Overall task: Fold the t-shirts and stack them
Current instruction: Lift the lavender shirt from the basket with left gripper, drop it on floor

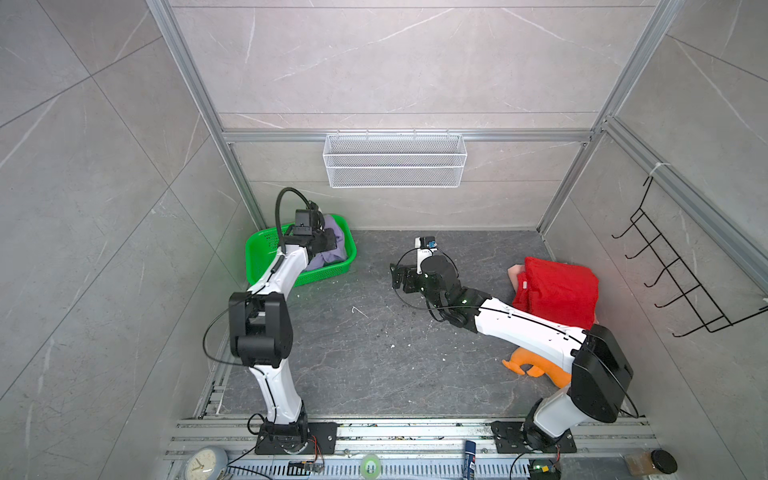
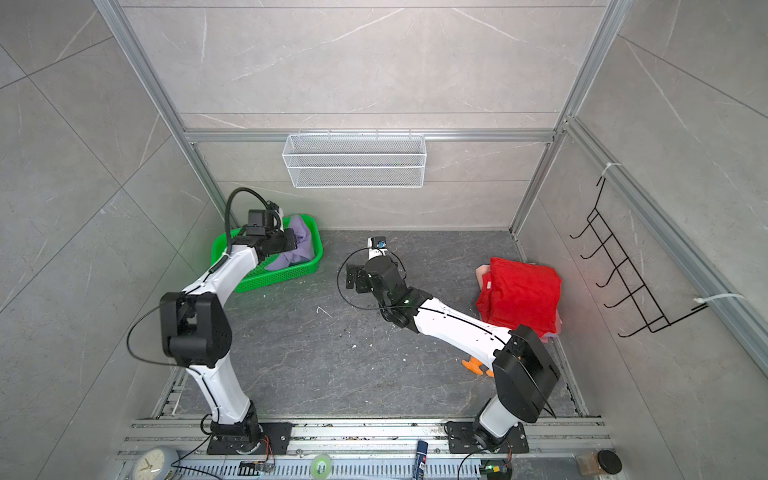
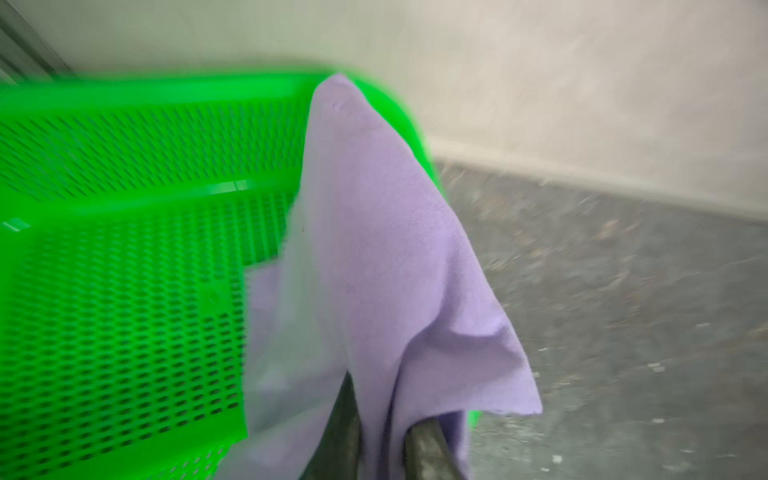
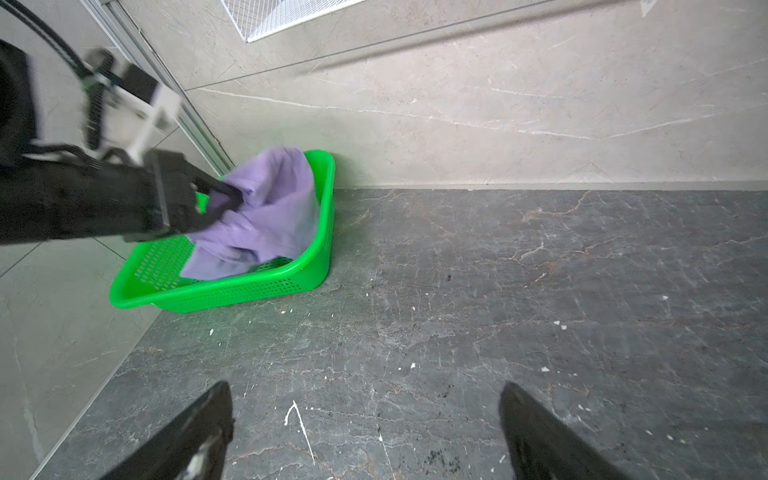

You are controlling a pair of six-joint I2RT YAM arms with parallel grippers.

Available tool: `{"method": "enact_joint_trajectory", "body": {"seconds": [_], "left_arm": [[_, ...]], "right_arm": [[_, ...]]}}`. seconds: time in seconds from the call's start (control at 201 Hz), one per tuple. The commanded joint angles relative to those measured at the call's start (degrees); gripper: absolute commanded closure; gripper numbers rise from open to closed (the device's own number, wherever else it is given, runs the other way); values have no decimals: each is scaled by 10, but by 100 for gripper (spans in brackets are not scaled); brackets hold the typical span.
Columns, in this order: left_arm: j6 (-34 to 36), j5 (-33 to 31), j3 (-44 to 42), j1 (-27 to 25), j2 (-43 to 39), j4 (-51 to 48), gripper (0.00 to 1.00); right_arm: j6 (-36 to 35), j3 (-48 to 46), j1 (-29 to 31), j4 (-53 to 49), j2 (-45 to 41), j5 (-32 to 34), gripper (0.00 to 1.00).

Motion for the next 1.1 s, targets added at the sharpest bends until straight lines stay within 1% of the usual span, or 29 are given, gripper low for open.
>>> {"method": "enact_joint_trajectory", "body": {"seconds": [0.0, 0.144, 0.249, 0.363, 0.438, 0.548, 0.567, 0.587, 0.652, 0.697, 0.712, 0.737, 0.757, 0.841, 0.881, 0.946, 1.02, 1.09], "left_arm": [[8, 32, 5, 1, -129, 14, 100], [-10, 55, 5, -14, -235, -75, 100], [-44, 101, 0, -30, -296, -136, 100], [-97, 153, -30, -59, -343, -188, 100], [-129, 168, -58, -88, -360, -214, 100], [-163, 142, -111, -158, -362, -221, 99], [-168, 137, -119, -172, -357, -219, 97], [-170, 135, -126, -185, -350, -216, 93], [-175, 136, -140, -208, -316, -206, 67], [-171, 136, -140, -209, -289, -203, 56], [-168, 133, -139, -209, -281, -200, 50], [-165, 118, -136, -209, -267, -201, 40], [-163, 97, -130, -209, -256, -208, 36], [-148, -2, -98, -209, -222, -246, 34], [-148, -27, -96, -209, -219, -246, 33], [-149, -34, -106, -209, -223, -237, 33], [-149, -23, -132, -209, -239, -229, 33], [-154, -13, -167, -212, -258, -228, 34]], "right_arm": [[-16, 2, -2, -7, -46, 3, 0], [-29, -17, -2, -29, -104, 18, 0], [-39, -35, -3, -51, -153, 32, 0], [-47, -58, -2, -83, -210, 46, 0], [-48, -66, -3, -117, -241, 62, 0], [-42, -79, -3, -169, -274, 88, 0], [-41, -82, -3, -176, -278, 93, 0], [-39, -84, -2, -182, -282, 96, 0], [-33, -93, -3, -197, -289, 109, 0], [-28, -97, -3, -205, -292, 112, 0], [-26, -98, -3, -207, -291, 112, 0], [-23, -100, -4, -211, -292, 108, 0], [-19, -100, -3, -213, -292, 104, 0], [-3, -105, -4, -226, -288, 89, 0], [5, -109, -3, -228, -286, 82, 0], [11, -115, -3, -237, -279, 69, 0], [25, -119, -3, -257, -267, 57, 0], [40, -125, -2, -273, -254, 29, 2]]}}
